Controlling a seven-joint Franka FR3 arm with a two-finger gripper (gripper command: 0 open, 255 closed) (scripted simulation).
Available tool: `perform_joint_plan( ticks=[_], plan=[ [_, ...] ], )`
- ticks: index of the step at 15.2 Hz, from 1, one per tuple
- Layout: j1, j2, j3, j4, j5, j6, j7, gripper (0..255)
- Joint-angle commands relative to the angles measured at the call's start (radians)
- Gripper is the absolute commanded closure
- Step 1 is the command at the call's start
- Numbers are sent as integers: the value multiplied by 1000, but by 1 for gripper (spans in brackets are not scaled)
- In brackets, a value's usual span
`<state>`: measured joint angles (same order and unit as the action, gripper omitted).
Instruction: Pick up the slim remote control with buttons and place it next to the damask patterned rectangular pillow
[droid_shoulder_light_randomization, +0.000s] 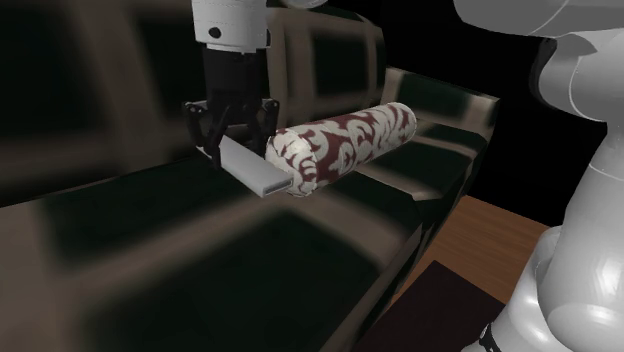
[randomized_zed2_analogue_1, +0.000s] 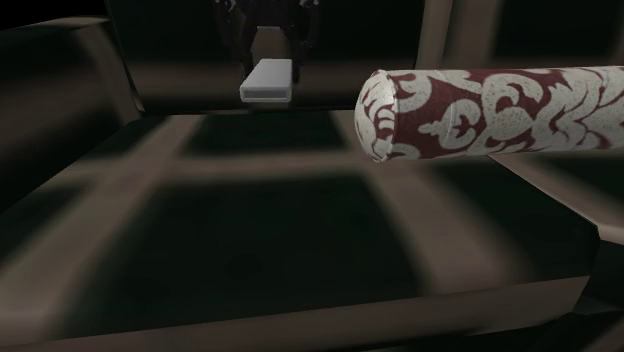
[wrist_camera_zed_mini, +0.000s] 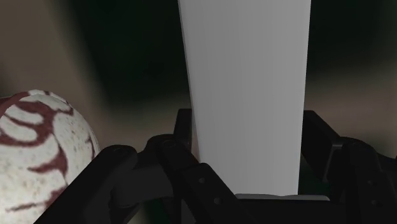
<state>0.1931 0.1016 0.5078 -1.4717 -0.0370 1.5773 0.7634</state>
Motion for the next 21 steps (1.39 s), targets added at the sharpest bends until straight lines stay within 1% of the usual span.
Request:
perform_joint_plan(
  ticks=[1, 7, 12, 14, 16, 19, 21],
  plan=[
    [4, 11, 2, 43, -6, -33, 4, 255],
    [20, 53, 8, 176, -27, -130, 16, 255],
    [43, 102, 15, 309, -54, -219, 30, 255],
    [-13, -1, -3, 184, 1, -185, -22, 255],
    [-54, -95, -29, 80, 48, -163, -78, 255],
    [-95, -219, -76, -52, 102, -146, -161, 255],
    [-112, -293, -113, -126, 127, -142, -215, 255]
  ],
)
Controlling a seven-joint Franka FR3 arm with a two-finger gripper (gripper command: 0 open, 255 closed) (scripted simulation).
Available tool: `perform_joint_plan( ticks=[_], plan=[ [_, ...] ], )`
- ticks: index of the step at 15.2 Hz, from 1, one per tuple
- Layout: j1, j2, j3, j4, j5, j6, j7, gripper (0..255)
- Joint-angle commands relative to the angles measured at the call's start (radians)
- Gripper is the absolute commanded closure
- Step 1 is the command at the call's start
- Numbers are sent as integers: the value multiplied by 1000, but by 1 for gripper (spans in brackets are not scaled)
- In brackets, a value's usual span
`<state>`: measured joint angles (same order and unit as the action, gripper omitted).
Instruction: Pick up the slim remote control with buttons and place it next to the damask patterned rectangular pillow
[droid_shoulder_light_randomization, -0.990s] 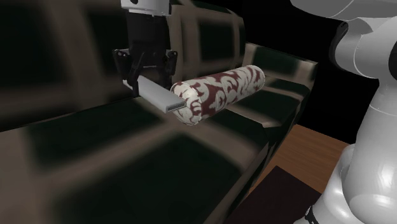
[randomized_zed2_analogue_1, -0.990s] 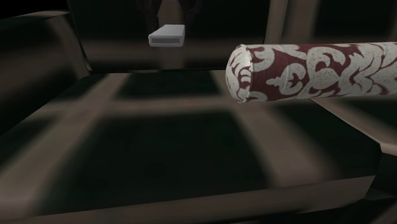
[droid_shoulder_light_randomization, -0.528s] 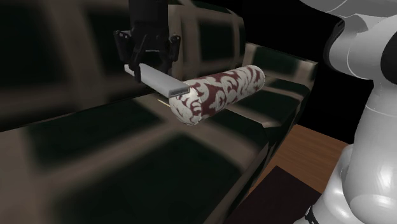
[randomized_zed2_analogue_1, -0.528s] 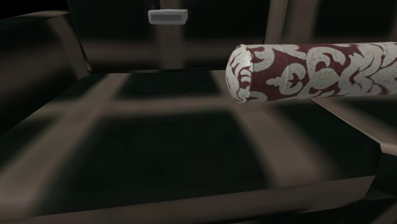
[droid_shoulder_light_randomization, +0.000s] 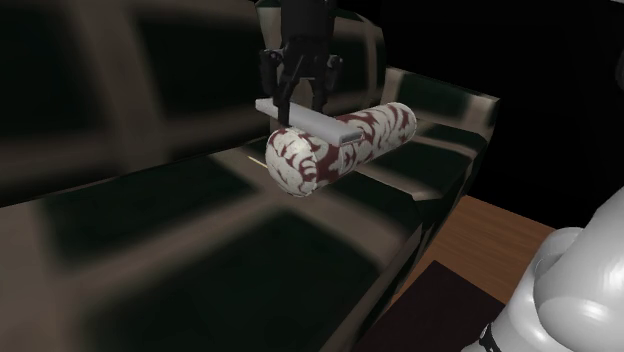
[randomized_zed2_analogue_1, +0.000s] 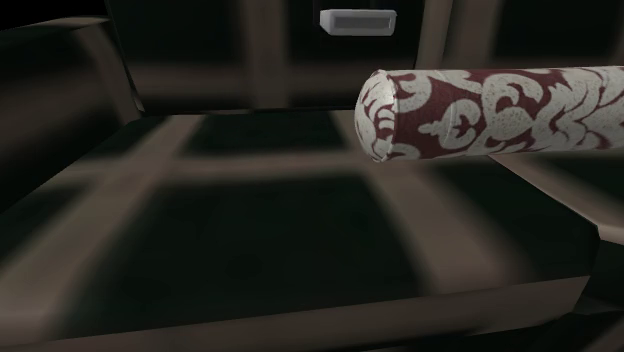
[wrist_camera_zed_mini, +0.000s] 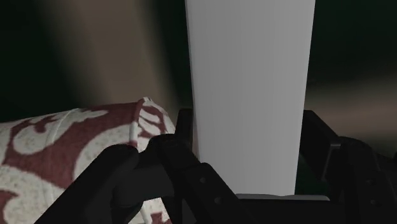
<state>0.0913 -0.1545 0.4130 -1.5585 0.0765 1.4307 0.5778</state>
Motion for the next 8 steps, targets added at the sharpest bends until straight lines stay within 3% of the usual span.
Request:
perform_joint_plan(
  ticks=[1, 8],
  plan=[
    [-17, -71, -37, -74, 23, 5, -56, 255],
    [-50, -277, -169, -268, 44, -13, -230, 255]
  ],
)
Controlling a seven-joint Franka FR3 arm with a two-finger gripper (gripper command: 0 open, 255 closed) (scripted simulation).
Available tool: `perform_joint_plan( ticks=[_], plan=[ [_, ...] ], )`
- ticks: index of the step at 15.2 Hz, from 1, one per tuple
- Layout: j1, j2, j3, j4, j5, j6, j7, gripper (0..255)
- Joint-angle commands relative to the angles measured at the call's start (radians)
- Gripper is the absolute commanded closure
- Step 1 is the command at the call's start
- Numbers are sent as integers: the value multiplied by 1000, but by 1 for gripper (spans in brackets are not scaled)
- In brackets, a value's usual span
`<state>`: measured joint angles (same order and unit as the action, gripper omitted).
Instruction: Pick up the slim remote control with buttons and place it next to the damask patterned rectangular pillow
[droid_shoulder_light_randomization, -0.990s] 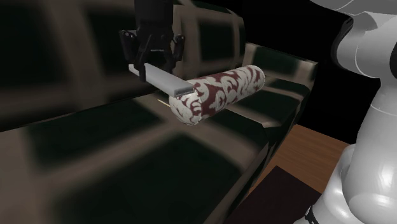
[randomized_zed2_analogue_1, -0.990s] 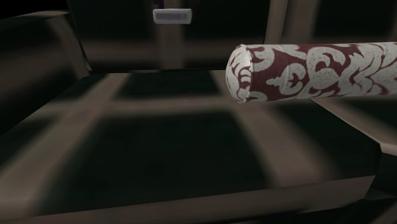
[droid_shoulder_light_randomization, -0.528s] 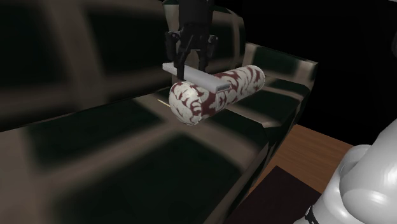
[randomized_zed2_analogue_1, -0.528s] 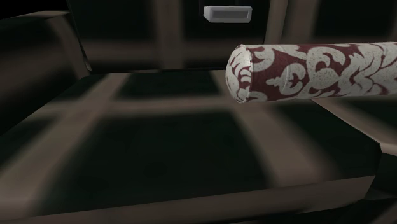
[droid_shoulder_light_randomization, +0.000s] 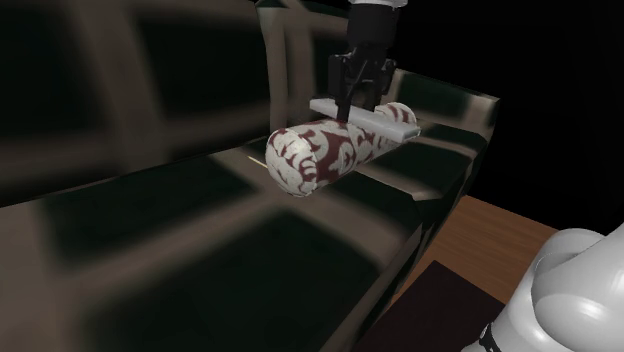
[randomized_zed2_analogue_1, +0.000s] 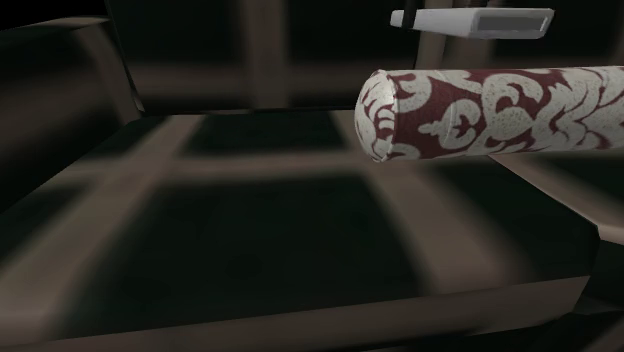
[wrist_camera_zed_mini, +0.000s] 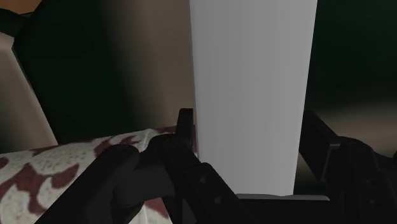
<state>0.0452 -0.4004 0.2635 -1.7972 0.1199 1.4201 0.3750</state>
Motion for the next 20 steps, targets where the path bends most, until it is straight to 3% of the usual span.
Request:
perform_joint_plan(
  ticks=[1, 20],
  plan=[
    [-8, -56, -39, -52, -2, -7, -50, 255],
    [3, -135, -32, -364, 16, 227, -71, 255]
  ],
)
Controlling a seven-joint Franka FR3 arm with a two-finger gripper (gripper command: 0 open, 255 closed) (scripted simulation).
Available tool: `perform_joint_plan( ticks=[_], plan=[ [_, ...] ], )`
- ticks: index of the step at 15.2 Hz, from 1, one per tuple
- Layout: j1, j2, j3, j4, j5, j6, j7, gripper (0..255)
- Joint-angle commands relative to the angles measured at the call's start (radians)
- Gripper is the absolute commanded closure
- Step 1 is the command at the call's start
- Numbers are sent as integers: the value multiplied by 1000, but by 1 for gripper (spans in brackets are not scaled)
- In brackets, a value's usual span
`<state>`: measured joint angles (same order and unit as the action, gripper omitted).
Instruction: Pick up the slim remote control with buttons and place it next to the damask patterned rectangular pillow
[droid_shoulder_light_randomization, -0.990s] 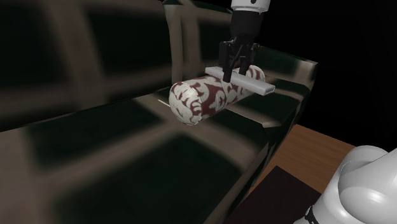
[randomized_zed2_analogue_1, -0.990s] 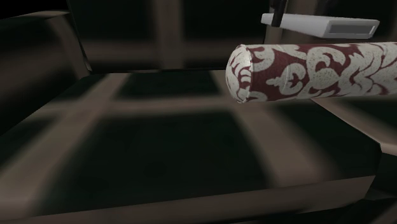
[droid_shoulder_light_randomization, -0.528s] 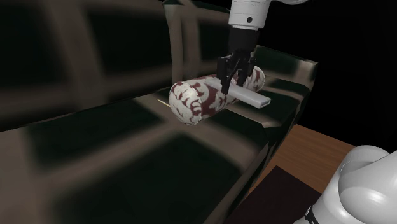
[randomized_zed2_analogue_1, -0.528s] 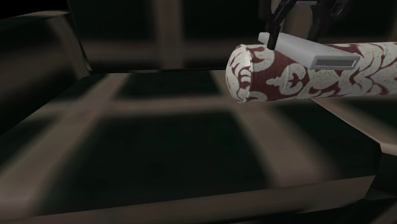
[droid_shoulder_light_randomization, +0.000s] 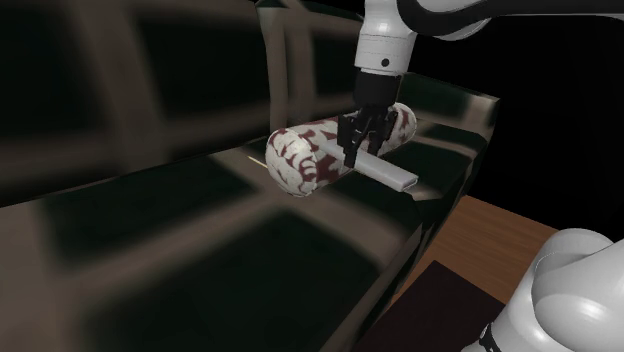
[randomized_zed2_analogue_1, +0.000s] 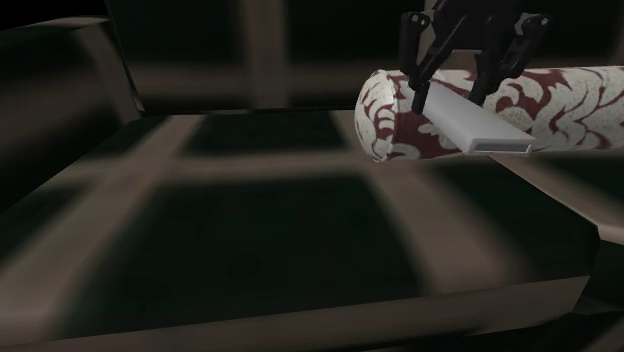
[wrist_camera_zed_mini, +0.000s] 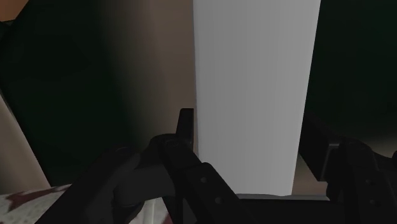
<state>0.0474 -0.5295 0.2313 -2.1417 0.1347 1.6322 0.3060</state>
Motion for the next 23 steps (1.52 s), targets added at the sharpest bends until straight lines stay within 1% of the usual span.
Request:
perform_joint_plan(
  ticks=[1, 12, 23],
  plan=[
    [1, -8, 1, -35, 2, 28, -3, 255],
    [7, -18, 14, -190, 14, 173, -9, 255],
    [12, 0, 31, -324, 26, 325, -13, 255]
  ],
)
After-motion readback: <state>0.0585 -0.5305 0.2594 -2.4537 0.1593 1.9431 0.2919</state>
